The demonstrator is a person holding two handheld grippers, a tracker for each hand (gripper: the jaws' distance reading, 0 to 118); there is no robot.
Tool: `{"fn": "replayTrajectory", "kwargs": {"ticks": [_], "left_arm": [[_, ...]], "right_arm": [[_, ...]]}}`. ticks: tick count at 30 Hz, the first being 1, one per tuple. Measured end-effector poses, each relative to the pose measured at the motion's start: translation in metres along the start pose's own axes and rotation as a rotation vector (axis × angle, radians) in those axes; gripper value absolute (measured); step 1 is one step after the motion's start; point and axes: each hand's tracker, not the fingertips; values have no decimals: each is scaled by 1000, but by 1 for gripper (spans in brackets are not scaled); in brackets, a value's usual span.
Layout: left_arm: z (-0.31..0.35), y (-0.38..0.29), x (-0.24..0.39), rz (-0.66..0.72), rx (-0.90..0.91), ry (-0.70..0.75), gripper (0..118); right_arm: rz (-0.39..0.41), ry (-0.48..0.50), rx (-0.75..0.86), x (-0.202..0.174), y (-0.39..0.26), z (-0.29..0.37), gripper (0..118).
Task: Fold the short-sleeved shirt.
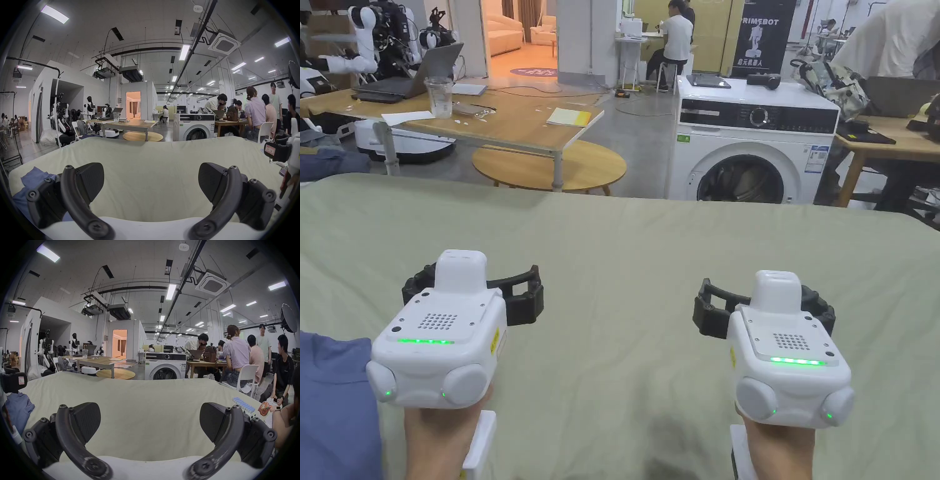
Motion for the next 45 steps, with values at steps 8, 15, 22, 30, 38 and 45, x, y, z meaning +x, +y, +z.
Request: {"fn": "replayTrajectory", "kwargs": {"ticks": [8,15,22,30,38,45], "left_arm": [[1,4,-1,7,4,-9,115],[2,3,-2,13,11,6,115],[3,4,-4,8,11,2,115],[3,6,1,-21,6,24,6],[11,9,-3,-30,18,14,0],[22,18,-38,-11,-27,91,0]], "right_arm": [[4,0,3,-1,2,1,118],[4,1,5,-2,4,3,118],[3,-1,6,-5,3,4,118],[-15,-41,20,-6,3,7,8],[-24,-8,17,-4,8,11,0],[-8,19,15,-30,16,13,0]]}}
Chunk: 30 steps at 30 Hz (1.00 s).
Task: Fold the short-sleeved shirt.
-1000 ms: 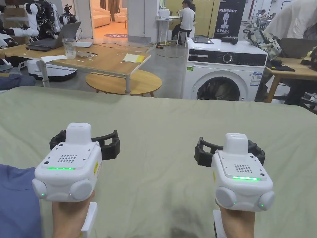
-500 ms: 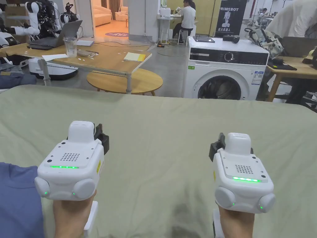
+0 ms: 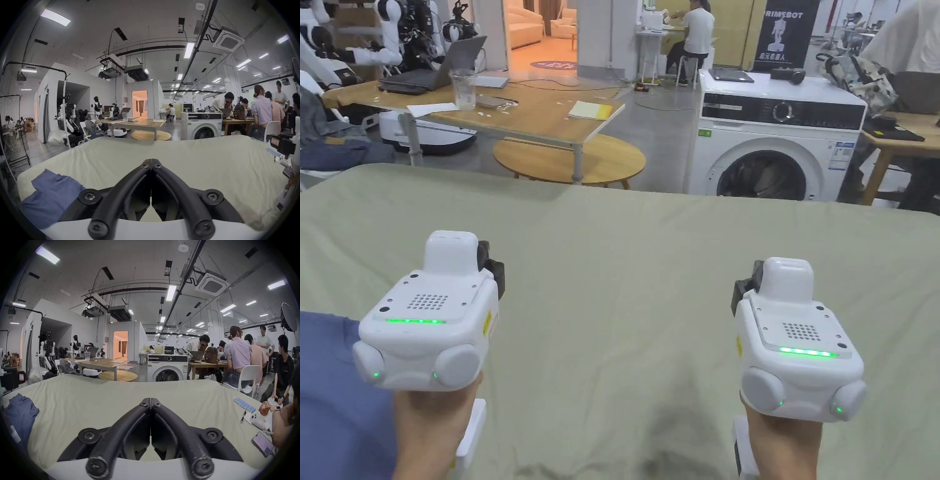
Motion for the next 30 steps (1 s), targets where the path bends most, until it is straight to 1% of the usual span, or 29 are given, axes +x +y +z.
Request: {"fn": "replayTrajectory", "kwargs": {"ticks": [2,7,11,14,16,19,23,24,25,26,27,28,30], "left_arm": [[6,2,-19,-2,-11,34,0],[29,8,-82,4,-93,123,0],[43,11,-136,38,-217,182,0],[49,8,-171,45,-323,229,0],[51,4,-193,58,-409,248,0],[48,-9,-224,148,-578,200,0],[39,-30,-248,253,-722,173,0],[35,-35,-253,266,-745,180,9],[26,-43,-262,274,-769,172,34],[19,-49,-267,290,-802,150,63],[12,-54,-270,310,-833,135,85],[6,-60,-272,327,-854,123,91],[-4,-69,-274,348,-871,118,90]], "right_arm": [[0,45,9,-19,3,0,0],[37,182,18,-89,8,2,0],[34,272,1,-141,6,7,0],[40,341,-16,-173,0,13,0],[45,364,-27,-186,-4,16,0],[61,398,-43,-202,-10,20,0],[83,427,-66,-211,-18,21,0],[87,428,-69,-211,-20,20,0],[92,427,-71,-211,-22,20,0],[96,426,-76,-210,-23,19,0],[97,427,-81,-208,-24,18,0],[99,425,-85,-207,-25,16,0],[109,416,-96,-203,-28,15,0]]}}
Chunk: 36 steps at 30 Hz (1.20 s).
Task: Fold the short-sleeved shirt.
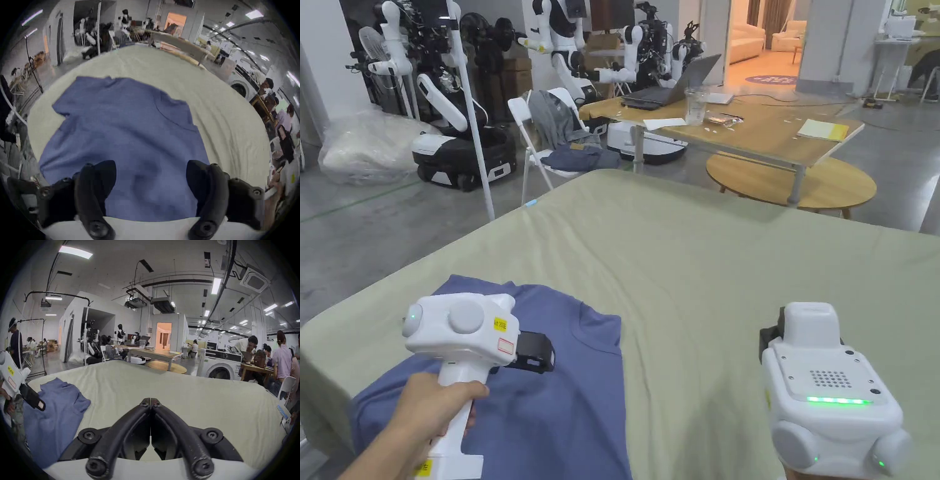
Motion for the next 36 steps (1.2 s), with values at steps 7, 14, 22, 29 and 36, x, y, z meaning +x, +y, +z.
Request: {"fn": "replayTrajectory", "kwargs": {"ticks": [7,14,22,29,36], "left_arm": [[-65,-5,3,-27,-158,75,90],[-48,-28,43,-208,-16,137,32],[-23,-28,23,-115,107,60,0],[41,0,39,-105,315,-43,0],[123,32,122,-197,511,-209,0]], "right_arm": [[15,-23,-24,14,-7,-1,0],[9,-35,-31,18,-7,-3,0],[9,-33,-26,20,-5,3,0],[7,-52,-4,36,2,11,0],[-21,-106,26,67,15,26,0]]}}
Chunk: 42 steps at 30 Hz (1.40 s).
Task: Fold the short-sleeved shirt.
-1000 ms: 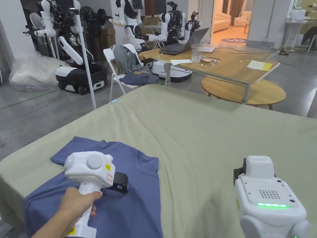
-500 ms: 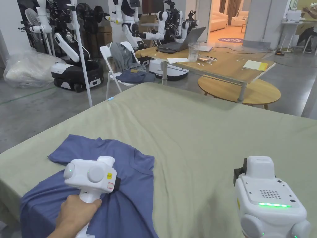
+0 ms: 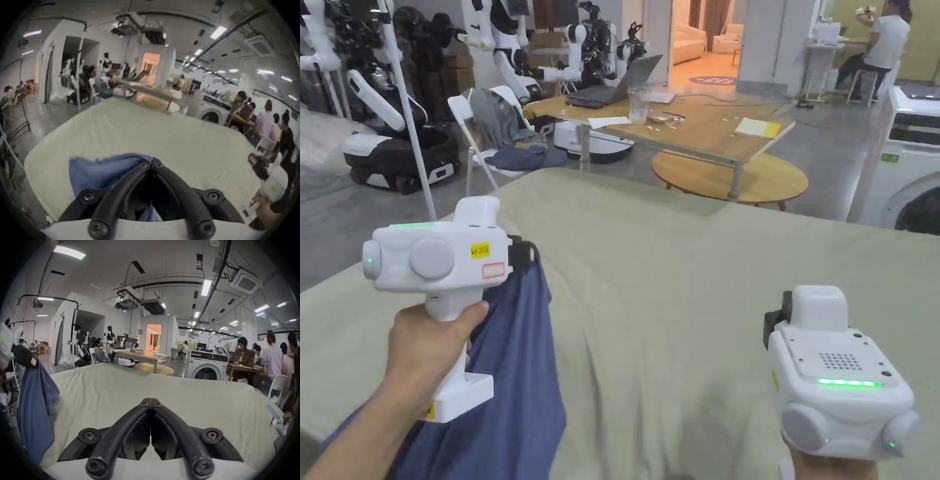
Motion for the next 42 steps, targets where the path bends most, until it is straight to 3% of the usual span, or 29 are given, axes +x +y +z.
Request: {"fn": "replayTrajectory", "kwargs": {"ticks": [11,21,28,35,36,37,38,42], "left_arm": [[-41,45,192,-125,32,-360,0],[-76,-21,374,-236,-121,-719,0],[-97,-116,411,-316,-295,-810,0],[-102,-177,392,-321,-413,-790,0],[-103,-178,388,-303,-424,-796,13],[-103,-177,381,-282,-424,-794,40],[-101,-176,375,-264,-414,-782,49],[-83,-159,345,-230,-294,-694,52]], "right_arm": [[-31,-171,44,89,11,45,0],[-23,-421,61,192,8,99,0],[-26,-497,19,228,-8,114,0],[-49,-483,-36,224,-25,108,0],[-49,-478,-40,222,-26,106,0],[-48,-472,-43,220,-27,105,0],[-46,-465,-45,217,-27,105,0],[-44,-433,-39,205,-24,102,0]]}}
